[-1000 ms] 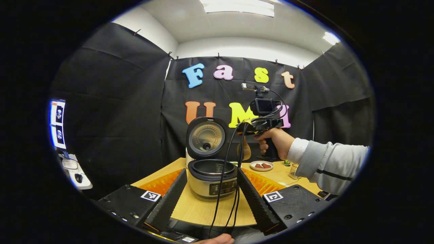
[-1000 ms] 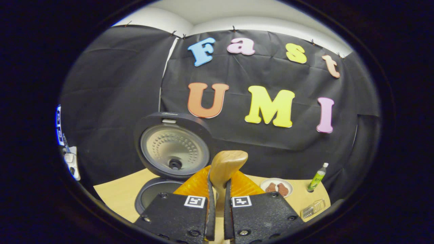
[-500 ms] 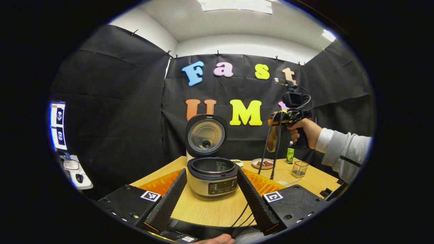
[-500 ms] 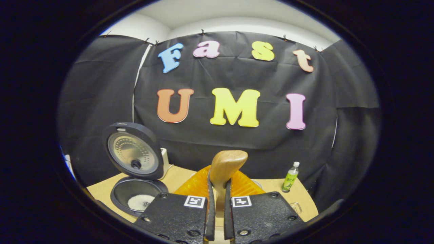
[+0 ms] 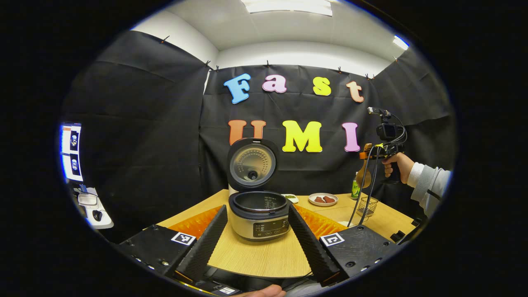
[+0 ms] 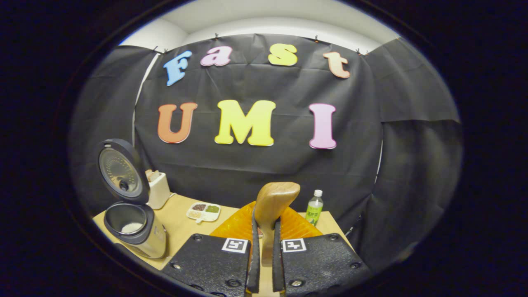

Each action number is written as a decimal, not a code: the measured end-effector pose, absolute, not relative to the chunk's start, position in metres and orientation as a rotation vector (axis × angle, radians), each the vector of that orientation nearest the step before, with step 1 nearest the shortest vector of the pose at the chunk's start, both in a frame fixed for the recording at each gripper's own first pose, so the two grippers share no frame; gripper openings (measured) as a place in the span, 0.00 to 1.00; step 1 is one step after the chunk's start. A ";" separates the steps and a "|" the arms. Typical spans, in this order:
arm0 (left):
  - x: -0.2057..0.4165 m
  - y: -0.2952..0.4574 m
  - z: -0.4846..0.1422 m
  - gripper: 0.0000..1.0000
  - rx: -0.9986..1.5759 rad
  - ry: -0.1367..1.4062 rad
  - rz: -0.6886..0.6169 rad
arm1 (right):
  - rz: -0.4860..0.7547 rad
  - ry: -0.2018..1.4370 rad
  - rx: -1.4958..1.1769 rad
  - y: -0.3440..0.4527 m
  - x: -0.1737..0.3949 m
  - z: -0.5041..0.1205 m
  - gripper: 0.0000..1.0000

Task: Close the left gripper, press the button to open the rice cooker; take a wooden spoon from the chopstick holder with the right hand, scoop a spoonful of rice and pour it into the rice cooker, then put the wooden spoon back into the chopstick holder.

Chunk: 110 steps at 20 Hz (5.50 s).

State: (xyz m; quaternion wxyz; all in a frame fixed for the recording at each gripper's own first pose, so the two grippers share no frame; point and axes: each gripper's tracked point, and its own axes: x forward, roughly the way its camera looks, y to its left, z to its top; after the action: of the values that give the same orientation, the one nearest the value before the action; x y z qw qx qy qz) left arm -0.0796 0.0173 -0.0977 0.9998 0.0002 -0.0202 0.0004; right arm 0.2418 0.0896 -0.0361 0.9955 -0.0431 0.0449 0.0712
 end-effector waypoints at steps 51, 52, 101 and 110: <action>0.015 -0.001 -0.108 0.94 -0.077 0.072 -0.002 | 0.112 0.015 0.156 -0.022 0.148 -0.067 0.94; 0.020 0.005 -0.099 0.95 -0.083 0.066 0.006 | 0.124 0.004 0.154 -0.018 0.132 -0.067 1.00; 0.322 0.071 0.026 1.00 -0.010 0.067 0.206 | 0.100 -0.133 -0.023 -0.007 -0.040 -0.091 0.94; 0.285 0.047 -0.029 0.99 -0.024 0.160 0.159 | 0.096 -0.144 -0.006 -0.004 -0.057 -0.082 1.00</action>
State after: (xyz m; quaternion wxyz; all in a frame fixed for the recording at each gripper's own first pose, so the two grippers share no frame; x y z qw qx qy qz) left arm 0.2847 0.0470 -0.0293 0.9936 -0.0122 0.0798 0.0793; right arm -0.0574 -0.0040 -0.0820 0.9963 -0.0028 -0.0719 0.0478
